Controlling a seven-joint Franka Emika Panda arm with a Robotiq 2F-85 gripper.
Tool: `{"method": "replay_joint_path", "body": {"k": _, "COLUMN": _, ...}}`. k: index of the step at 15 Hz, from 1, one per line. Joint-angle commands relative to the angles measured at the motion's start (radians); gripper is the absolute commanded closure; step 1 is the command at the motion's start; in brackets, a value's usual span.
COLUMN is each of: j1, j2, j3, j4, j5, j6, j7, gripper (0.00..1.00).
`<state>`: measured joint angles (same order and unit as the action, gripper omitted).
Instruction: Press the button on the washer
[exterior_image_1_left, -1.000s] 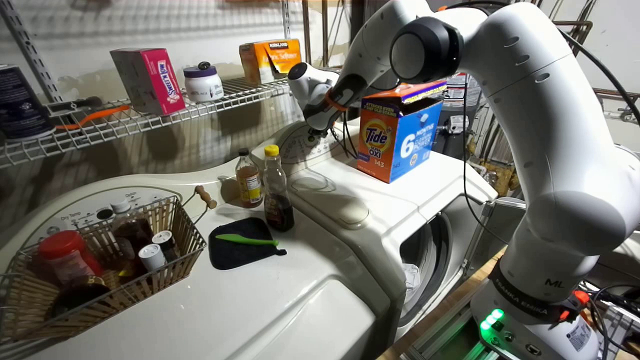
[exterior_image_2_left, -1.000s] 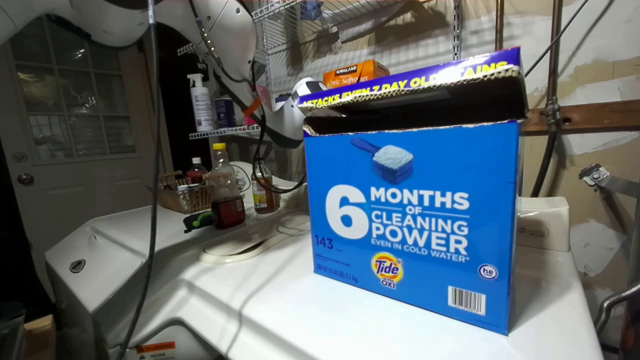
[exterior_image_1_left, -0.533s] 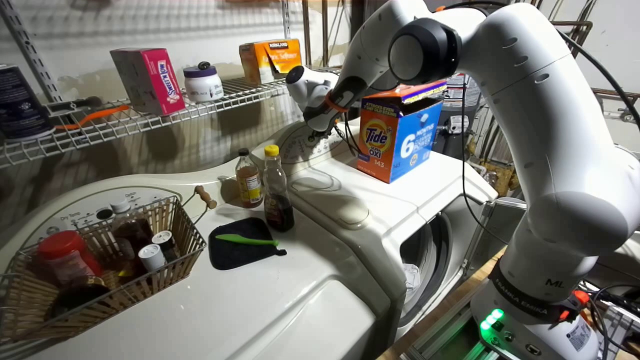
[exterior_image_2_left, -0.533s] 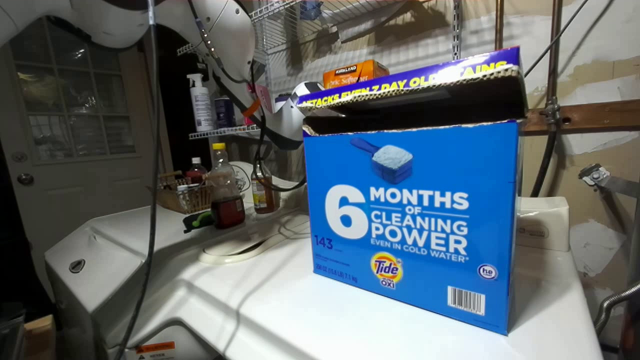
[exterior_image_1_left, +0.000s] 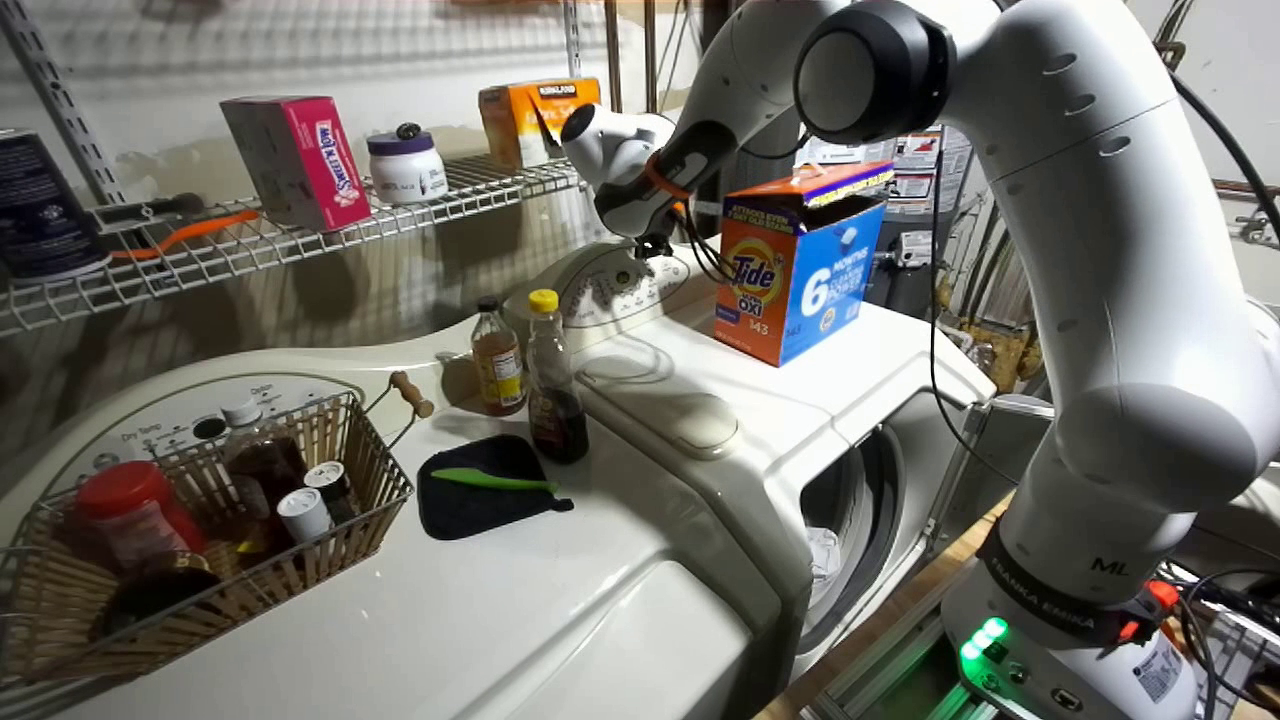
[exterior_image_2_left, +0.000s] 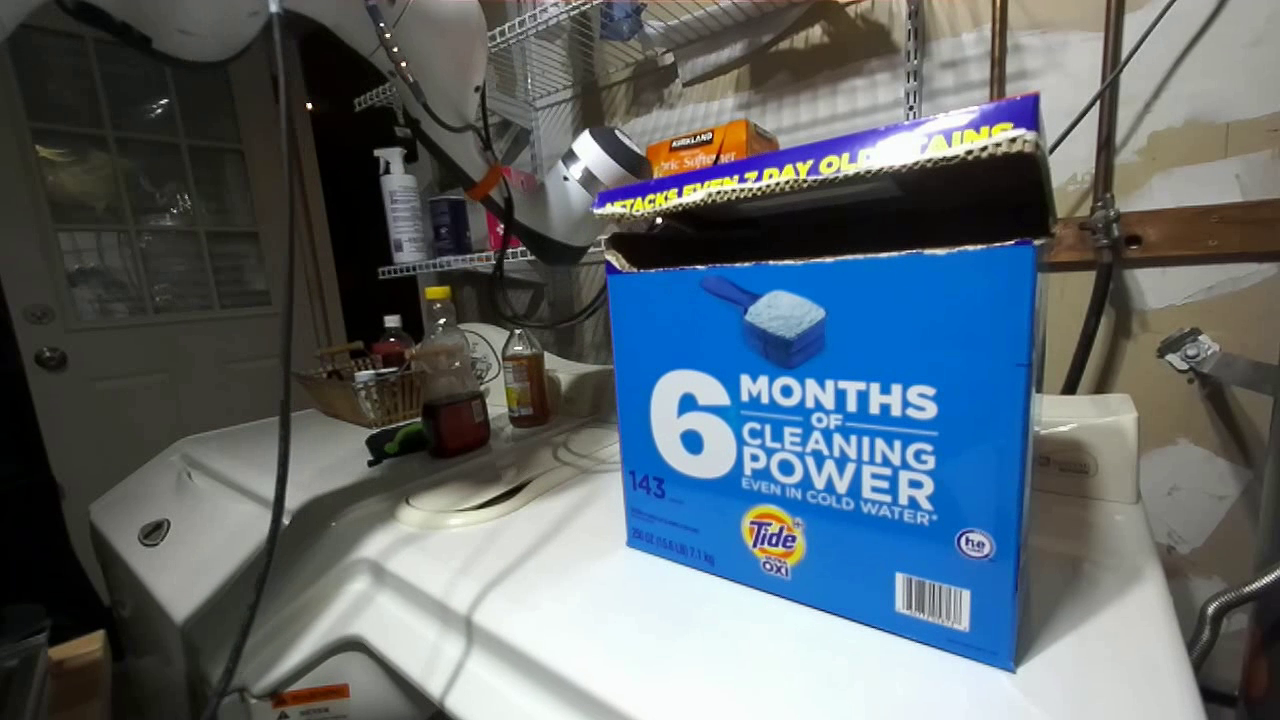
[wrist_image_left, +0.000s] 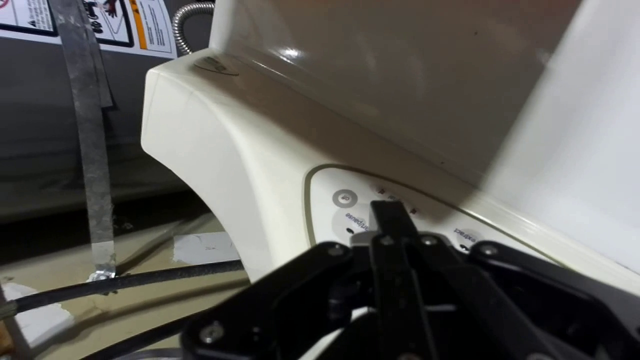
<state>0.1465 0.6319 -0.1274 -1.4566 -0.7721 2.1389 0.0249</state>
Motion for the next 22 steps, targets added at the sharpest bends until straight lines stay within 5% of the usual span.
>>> {"method": "replay_joint_path", "body": {"k": 1, "j1": -0.014, "j2": -0.104, "j3": 0.022, "j4": -0.068, "j5": -0.009, "j6": -0.059, "j7": -0.044, "gripper": 1.0}}
{"method": "replay_joint_path", "body": {"k": 8, "j1": -0.056, "j2": -0.135, "j3": 0.062, "j4": -0.079, "j5": 0.049, "j6": -0.096, "j7": -0.084, "gripper": 1.0}}
{"method": "replay_joint_path", "body": {"k": 15, "j1": -0.157, "j2": -0.137, "j3": 0.047, "j4": -0.14, "j5": 0.252, "j6": 0.188, "j7": 0.039, "gripper": 1.0}}
{"method": "replay_joint_path", "body": {"k": 16, "j1": -0.122, "j2": -0.11, "j3": 0.033, "j4": -0.093, "j5": 0.218, "j6": 0.115, "j7": 0.001, "gripper": 0.99}}
{"method": "replay_joint_path", "body": {"k": 22, "j1": -0.146, "j2": -0.107, "j3": 0.033, "j4": -0.107, "j5": 0.266, "j6": 0.175, "j7": 0.012, "gripper": 1.0}}
